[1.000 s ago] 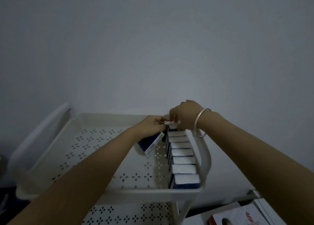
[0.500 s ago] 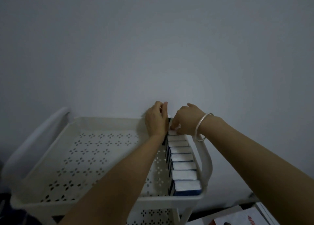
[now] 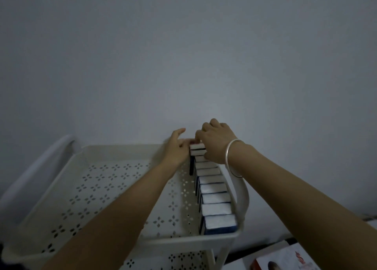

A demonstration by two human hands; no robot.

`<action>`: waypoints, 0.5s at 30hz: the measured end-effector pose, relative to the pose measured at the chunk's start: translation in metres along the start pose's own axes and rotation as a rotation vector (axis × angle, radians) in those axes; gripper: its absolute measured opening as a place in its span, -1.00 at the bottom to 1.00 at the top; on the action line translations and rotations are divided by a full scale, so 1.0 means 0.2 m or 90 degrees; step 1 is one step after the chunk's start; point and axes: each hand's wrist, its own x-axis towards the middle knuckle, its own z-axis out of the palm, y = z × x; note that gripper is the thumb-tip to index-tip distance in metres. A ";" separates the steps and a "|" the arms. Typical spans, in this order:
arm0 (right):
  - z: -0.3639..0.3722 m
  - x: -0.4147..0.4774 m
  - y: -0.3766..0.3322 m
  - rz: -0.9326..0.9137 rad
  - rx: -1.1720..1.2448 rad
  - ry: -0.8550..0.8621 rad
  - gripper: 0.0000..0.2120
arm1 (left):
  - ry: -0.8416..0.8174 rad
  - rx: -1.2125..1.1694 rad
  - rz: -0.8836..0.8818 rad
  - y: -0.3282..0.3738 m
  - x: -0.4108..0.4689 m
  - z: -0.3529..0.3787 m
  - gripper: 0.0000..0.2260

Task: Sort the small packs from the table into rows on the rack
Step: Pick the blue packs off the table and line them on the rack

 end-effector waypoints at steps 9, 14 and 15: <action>0.02 0.04 0.01 -0.018 -0.034 -0.061 -0.72 | -0.198 -0.318 -0.357 0.13 -0.09 0.05 -0.42; 0.04 0.05 0.03 -0.007 0.019 -0.072 -0.72 | -0.208 -0.287 -0.376 0.18 -0.13 0.04 -0.36; 0.04 0.05 0.02 -0.003 0.026 -0.074 -0.72 | -0.208 -0.249 -0.373 0.21 -0.16 0.03 -0.38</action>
